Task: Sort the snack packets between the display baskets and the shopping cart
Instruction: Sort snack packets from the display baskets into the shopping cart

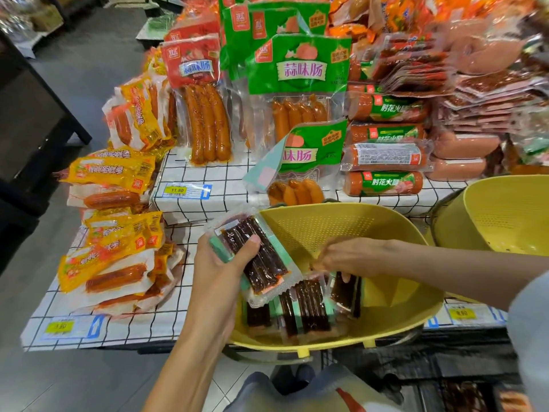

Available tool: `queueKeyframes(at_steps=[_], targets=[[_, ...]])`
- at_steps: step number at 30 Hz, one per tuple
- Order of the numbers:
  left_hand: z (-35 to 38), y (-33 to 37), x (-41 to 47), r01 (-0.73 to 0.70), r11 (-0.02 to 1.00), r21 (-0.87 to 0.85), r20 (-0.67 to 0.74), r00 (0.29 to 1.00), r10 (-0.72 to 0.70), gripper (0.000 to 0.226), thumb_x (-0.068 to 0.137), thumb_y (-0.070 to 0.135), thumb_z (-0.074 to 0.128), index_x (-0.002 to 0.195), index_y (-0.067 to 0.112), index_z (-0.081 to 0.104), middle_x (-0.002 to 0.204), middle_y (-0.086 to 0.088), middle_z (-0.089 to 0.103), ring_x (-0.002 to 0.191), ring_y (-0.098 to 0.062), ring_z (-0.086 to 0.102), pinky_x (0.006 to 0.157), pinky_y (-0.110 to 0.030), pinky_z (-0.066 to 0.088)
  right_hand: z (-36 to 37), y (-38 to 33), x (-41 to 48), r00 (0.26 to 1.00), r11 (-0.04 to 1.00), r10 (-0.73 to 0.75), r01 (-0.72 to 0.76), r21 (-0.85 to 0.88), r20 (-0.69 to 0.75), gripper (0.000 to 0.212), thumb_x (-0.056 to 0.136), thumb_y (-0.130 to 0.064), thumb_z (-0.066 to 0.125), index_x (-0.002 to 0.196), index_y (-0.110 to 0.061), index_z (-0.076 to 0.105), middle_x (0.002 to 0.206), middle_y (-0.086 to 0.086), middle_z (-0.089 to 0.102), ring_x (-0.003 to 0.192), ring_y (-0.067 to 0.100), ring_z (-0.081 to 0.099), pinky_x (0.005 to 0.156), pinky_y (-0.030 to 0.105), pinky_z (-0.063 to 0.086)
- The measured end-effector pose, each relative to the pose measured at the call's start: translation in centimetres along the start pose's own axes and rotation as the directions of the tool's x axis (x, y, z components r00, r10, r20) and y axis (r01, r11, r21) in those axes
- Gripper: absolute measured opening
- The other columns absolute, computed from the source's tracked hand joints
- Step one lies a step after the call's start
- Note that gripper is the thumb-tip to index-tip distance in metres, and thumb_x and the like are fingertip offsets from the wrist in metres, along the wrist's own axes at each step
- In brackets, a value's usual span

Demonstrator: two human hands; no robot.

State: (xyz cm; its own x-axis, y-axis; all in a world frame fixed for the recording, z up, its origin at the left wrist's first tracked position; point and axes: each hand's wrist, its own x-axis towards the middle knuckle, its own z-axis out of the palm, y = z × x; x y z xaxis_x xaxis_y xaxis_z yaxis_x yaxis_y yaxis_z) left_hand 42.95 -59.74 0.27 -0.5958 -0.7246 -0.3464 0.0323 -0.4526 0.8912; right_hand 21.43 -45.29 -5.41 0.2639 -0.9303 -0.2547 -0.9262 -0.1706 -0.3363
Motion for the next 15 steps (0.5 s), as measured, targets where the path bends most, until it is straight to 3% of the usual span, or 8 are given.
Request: queueKeyframes(at_steps=[3,6,7,9,10,11,12,15], targets=[[-0.4,0.2,-0.2,-0.016,0.999,0.036,0.032,0.999,0.015,0.042,0.080,0.008,0.068,0.119,0.013,0.055,0.109,-0.005,0.071,0.097,-0.017,0.070,0.078,-0.033,0.060,-1.0,-0.4,1.6,0.957,0.961,0.276,-0.274,-0.038,0.092,0.034,0.093,-0.016,0.057,0.127,-0.017,0.054,0.119,0.003,0.061,0.111,0.019,0.055,0.094,0.030,0.045],[-0.7,0.1,-0.4,-0.073,0.995,0.068,0.003,0.997,0.073,0.040,0.084,0.006,0.066,0.120,0.017,0.054,0.110,-0.002,0.070,0.098,-0.014,0.069,0.078,-0.032,0.059,-4.0,-1.4,0.3,0.912,0.878,0.396,-0.341,0.334,-0.109,0.007,0.088,-0.016,0.064,0.095,-0.016,0.067,0.091,-0.009,0.065,0.089,0.004,0.059,0.074,0.028,0.048],[-0.8,0.1,-0.5,-0.105,0.989,0.101,-0.019,0.994,0.107,0.040,0.085,0.006,0.065,0.121,0.019,0.053,0.112,-0.001,0.068,0.100,-0.013,0.068,0.080,-0.033,0.058,-4.6,-1.7,-0.4,0.888,0.800,0.432,-0.297,0.522,-0.157,0.004,0.088,-0.015,0.064,0.088,-0.011,0.067,0.084,-0.010,0.067,0.080,0.000,0.060,0.067,0.025,0.047],[-0.6,0.0,-0.6,-0.148,0.979,0.142,-0.029,0.988,0.154,0.039,0.087,0.006,0.063,0.121,0.022,0.051,0.114,0.001,0.066,0.104,-0.011,0.066,0.085,-0.035,0.056,-5.9,-3.1,-1.2,0.860,0.475,0.494,-0.139,0.869,-0.132,0.011,0.085,-0.014,0.065,0.084,-0.003,0.068,0.080,0.001,0.072,0.071,0.008,0.064,0.057,0.021,0.049],[-0.5,-0.1,-0.7,-0.151,0.978,0.147,-0.016,0.988,0.155,0.038,0.087,0.006,0.063,0.119,0.024,0.052,0.112,0.002,0.067,0.103,-0.010,0.066,0.084,-0.033,0.055,-6.2,-4.0,-1.0,0.865,0.314,0.494,-0.077,0.946,-0.093,0.012,0.083,-0.014,0.065,0.084,-0.003,0.069,0.082,0.009,0.073,0.071,0.015,0.066,0.057,0.021,0.051],[-0.3,-0.2,-0.8,-0.138,0.982,0.132,0.016,0.990,0.137,0.035,0.087,0.010,0.063,0.117,0.024,0.053,0.109,0.003,0.068,0.101,-0.009,0.066,0.080,-0.029,0.056,-6.3,-4.8,-0.7,0.874,0.225,0.480,-0.040,0.973,-0.075,0.012,0.080,-0.015,0.066,0.082,-0.004,0.069,0.084,0.013,0.073,0.071,0.018,0.068,0.057,0.022,0.053],[0.0,-0.2,-0.9,-0.107,0.988,0.110,0.062,0.993,0.101,0.032,0.085,0.018,0.063,0.116,0.024,0.055,0.105,0.004,0.070,0.098,-0.009,0.068,0.076,-0.027,0.056,-6.2,-5.7,-0.1,0.878,0.193,0.473,-0.019,0.981,-0.076,0.011,0.077,-0.015,0.067,0.080,-0.005,0.068,0.083,0.013,0.072,0.070,0.019,0.068,0.057,0.022,0.055],[0.9,-0.3,-1.4,-0.065,0.985,0.161,0.163,0.986,0.038,0.049,0.076,0.038,0.065,0.118,0.016,0.057,0.106,-0.003,0.071,0.097,-0.012,0.069,0.076,-0.028,0.057,-5.7,-7.2,1.7,0.863,0.290,0.492,-0.036,0.956,-0.117,0.020,0.074,-0.026,0.070,0.073,-0.007,0.067,0.072,0.010,0.070,0.057,0.016,0.066,0.050,0.020,0.053]])
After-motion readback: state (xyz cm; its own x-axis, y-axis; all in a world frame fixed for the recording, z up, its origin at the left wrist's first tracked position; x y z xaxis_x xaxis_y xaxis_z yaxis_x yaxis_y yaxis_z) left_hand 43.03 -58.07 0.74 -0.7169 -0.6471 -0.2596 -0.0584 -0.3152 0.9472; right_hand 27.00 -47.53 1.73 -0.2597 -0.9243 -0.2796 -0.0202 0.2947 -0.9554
